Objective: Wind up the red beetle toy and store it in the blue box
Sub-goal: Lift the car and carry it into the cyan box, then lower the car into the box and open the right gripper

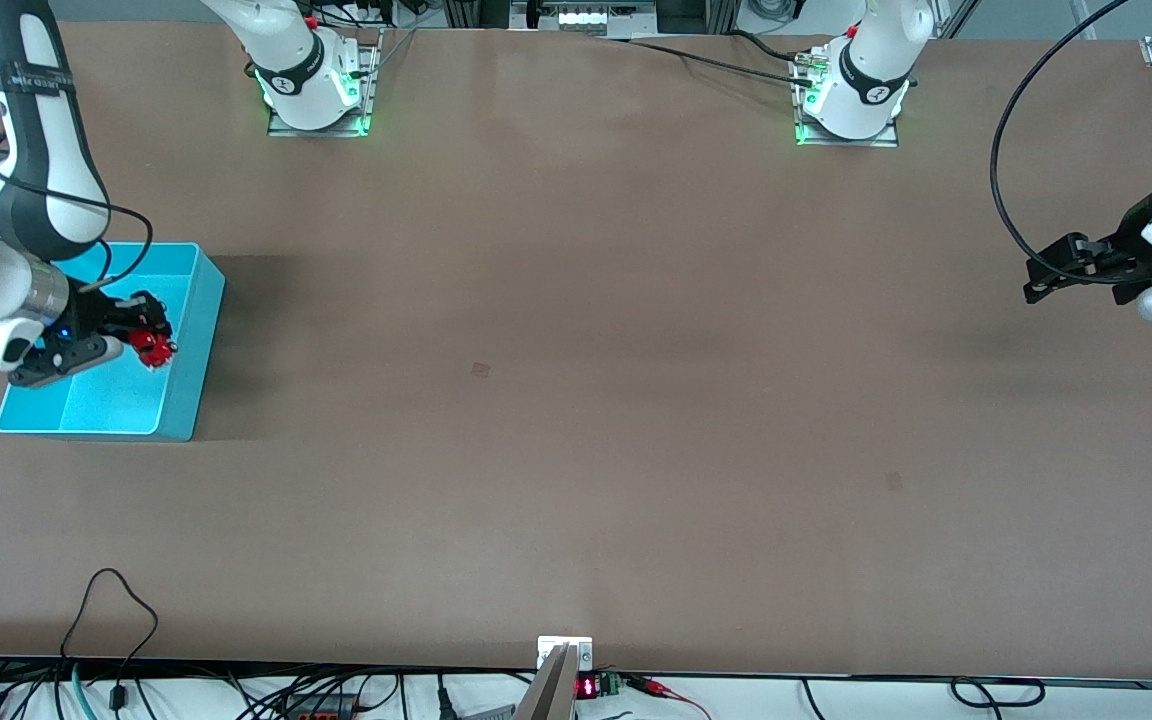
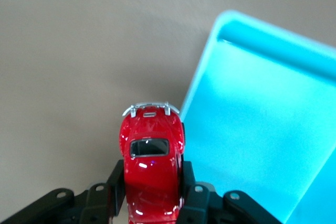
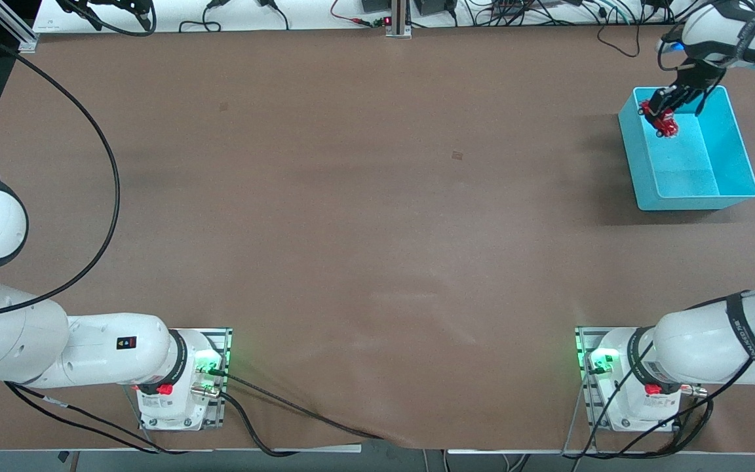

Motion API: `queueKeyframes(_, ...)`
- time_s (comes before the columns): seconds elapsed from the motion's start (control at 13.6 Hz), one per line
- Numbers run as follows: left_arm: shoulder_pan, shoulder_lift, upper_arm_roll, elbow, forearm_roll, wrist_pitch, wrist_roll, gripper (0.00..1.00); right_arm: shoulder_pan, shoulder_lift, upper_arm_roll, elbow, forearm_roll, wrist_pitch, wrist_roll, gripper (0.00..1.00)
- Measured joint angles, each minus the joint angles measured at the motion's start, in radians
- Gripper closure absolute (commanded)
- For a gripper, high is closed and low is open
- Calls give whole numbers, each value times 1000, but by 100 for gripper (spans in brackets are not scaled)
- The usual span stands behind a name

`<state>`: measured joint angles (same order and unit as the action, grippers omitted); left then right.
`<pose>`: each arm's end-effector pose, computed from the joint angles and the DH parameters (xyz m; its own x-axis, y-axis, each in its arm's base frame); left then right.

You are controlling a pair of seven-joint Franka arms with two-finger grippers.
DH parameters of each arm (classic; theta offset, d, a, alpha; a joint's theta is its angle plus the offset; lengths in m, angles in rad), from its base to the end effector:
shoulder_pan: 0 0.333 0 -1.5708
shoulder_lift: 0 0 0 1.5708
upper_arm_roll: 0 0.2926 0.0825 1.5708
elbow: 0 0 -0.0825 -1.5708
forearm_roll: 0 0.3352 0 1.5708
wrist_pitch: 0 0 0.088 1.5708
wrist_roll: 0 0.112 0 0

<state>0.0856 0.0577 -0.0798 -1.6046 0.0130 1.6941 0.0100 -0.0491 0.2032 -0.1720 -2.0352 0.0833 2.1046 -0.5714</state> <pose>0.5320 0.0055 0.5628 0.9995 -0.0055 0.0319 -0.0052 -0.9999 -0.0087 0.5151 -0.1093 0.3390 0.9485 0.3028 -0.0929 0.2940 -0.9509 -0.0966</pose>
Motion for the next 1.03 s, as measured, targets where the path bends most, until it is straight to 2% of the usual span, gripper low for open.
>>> queueKeyframes(0.37, -1, 0, -3, 0, 0, 0, 0, 0, -9, -5, -99, -107, -102, 103, 98, 100)
queueKeyframes(1.03, -1, 0, -4, 0, 0, 0, 0, 0, -80, 216, -114, -130, -107, 278, 176, 98)
